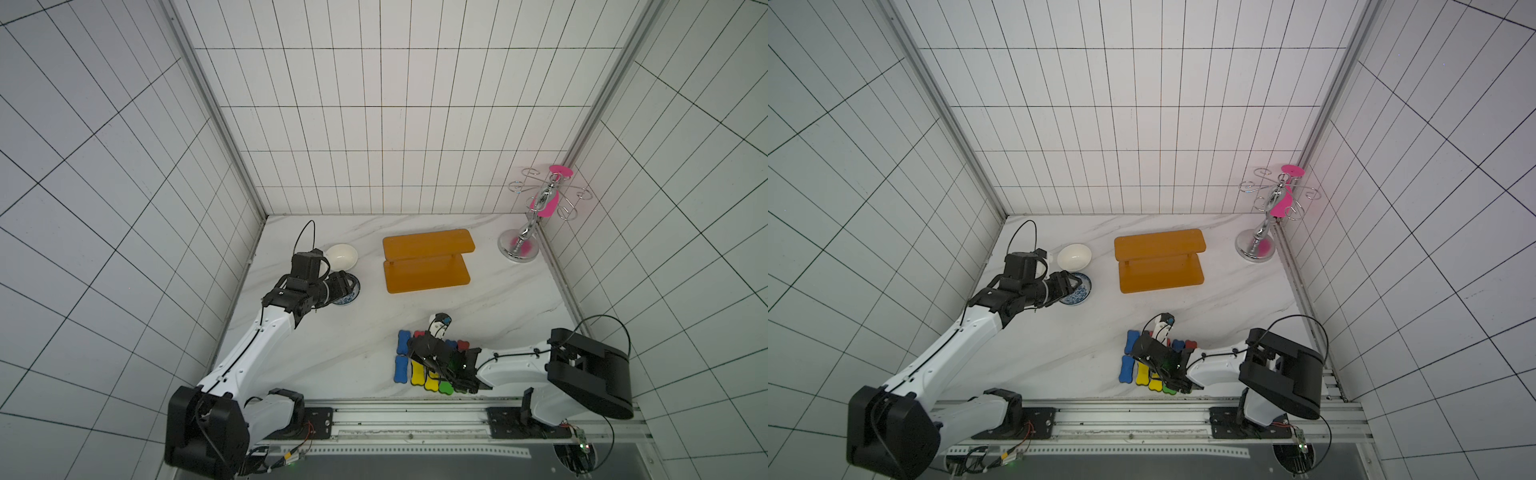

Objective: Remove the whiteboard erasers from the shelf
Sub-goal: Place the whiteboard eraser at the center of the board, then reset both arms

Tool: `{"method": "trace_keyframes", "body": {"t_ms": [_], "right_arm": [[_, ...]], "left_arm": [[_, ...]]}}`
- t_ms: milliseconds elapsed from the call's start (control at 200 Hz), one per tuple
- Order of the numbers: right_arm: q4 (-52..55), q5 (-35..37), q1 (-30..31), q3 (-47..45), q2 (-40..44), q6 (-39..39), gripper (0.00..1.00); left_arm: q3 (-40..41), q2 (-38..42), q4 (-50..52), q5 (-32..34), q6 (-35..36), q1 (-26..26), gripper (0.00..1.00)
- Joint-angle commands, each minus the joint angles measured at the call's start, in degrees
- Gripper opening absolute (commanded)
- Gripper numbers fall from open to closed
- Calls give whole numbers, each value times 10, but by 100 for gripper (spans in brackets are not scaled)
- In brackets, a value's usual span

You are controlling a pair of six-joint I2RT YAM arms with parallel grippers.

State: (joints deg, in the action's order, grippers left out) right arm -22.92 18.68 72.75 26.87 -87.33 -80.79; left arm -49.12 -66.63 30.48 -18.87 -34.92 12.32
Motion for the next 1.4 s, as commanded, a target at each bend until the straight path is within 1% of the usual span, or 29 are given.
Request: {"method": "trace_keyframes", "body": {"t_ms": [0,145,505,570,640,695,750,785,795,800,825,845,860,895,919,959,1009,1039,1054,1084,1119,1179,1234,1279,1314,1354,1374,1394], "right_arm": [[-8,2,-1,-21,7,-6,13],[-3,2,-1,-16,15,8,15],[57,3,1,12,61,51,17],[80,9,1,19,79,69,18],[103,16,0,27,106,109,20],[128,43,0,32,139,176,24],[181,97,-3,37,183,261,32],[224,145,-9,41,216,305,37],[235,159,-11,41,226,311,40],[240,166,-12,41,231,325,41],[256,199,-21,36,258,366,52],[262,238,-25,28,279,391,60],[263,261,-34,21,296,409,67],[240,297,-56,-4,336,473,81],[205,313,-78,-25,364,530,87],[148,321,-115,-57,402,622,89],[27,328,-157,-108,439,755,87],[-33,327,-179,-134,460,836,91],[-48,321,-189,-142,471,862,94],[-49,295,-225,-150,490,902,98],[-21,268,-273,-149,510,909,100],[24,222,-367,-152,527,862,100],[20,191,-437,-164,519,845,100],[-49,160,-484,-195,490,852,100],[-97,151,-516,-210,453,830,100],[-139,122,-547,-216,401,807,100],[-164,104,-558,-215,369,806,100],[-193,104,-563,-211,341,814,99]], "left_arm": [[7,1,-11,7,4,2,67],[8,2,-11,9,4,2,67],[10,8,-16,14,5,1,67],[10,11,-17,15,9,2,67],[8,20,-17,24,21,2,68],[8,33,-16,40,33,3,71],[8,52,-15,64,53,5,76],[9,65,-17,88,67,7,85],[10,69,-19,95,69,8,88],[11,71,-19,99,71,9,90],[13,81,-25,120,78,9,96],[16,87,-32,135,82,10,98],[19,92,-41,148,84,10,98],[34,102,-81,186,77,13,98],[50,108,-113,216,64,16,98],[80,114,-168,258,58,19,98],[117,124,-248,300,93,22,98],[140,130,-287,321,115,23,98],[150,134,-301,330,122,24,98],[170,138,-343,338,142,24,98],[193,137,-388,339,173,23,98],[223,113,-463,340,239,19,98],[231,67,-473,356,288,13,98],[237,29,-475,352,321,-1,98],[248,0,-492,344,344,-14,98],[269,-30,-540,336,348,-29,98],[279,-45,-572,320,351,-39,98],[277,-56,-588,300,351,-52,97]]}}
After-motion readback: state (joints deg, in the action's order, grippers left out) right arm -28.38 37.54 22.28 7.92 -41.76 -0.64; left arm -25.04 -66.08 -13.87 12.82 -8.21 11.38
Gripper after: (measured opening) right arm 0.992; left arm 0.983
